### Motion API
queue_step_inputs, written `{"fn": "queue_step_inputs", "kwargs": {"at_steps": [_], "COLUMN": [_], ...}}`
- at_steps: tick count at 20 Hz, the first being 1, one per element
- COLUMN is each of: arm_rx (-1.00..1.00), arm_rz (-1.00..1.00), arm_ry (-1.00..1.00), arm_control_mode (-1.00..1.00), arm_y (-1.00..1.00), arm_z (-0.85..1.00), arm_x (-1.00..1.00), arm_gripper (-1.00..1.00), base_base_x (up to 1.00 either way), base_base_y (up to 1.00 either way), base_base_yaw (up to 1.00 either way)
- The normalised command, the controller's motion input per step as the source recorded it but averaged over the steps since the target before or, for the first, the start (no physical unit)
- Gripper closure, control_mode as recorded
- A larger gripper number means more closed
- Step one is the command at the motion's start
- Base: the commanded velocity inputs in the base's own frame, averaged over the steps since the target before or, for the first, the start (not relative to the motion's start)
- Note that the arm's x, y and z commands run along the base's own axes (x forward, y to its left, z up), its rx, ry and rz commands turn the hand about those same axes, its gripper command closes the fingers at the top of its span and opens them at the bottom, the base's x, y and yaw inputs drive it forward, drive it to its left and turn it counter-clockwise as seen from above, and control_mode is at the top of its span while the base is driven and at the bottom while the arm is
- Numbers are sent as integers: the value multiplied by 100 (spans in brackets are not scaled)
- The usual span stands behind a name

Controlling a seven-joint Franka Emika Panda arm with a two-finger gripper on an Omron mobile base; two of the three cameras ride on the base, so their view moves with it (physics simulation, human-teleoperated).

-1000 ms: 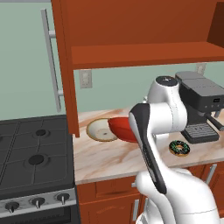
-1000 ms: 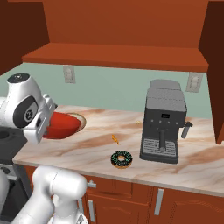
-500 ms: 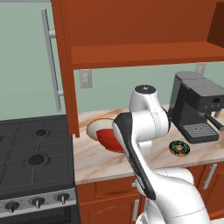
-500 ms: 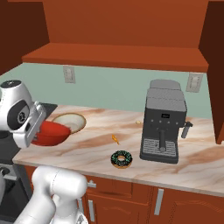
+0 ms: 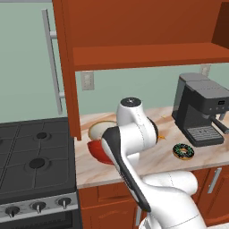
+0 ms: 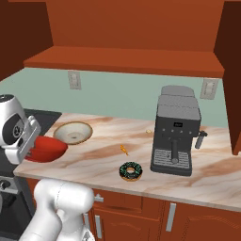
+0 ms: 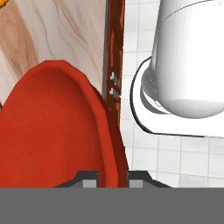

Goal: Pick both bowls and place them on the counter. Then place the shrimp in one bowl and place the donut in the other bowl.

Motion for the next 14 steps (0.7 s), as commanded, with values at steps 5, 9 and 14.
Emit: {"fn": "queue_step_inputs", "kwargs": {"at_steps": [5,9,14], "arm_rx": [0,-1,-4], "arm_rz": [0,-3,-9], "arm_ry": [0,0,1], "arm_control_mode": [-100,-100,-100], "arm_y": [23,9,0], "arm_z": [-25,-23,-25], "arm_x": [9,11,18], "arm_gripper": [100,100,100], "base_base_x": [0,0,0], "base_base_y": [0,0,0], "base_base_yaw": [0,0,0]}}
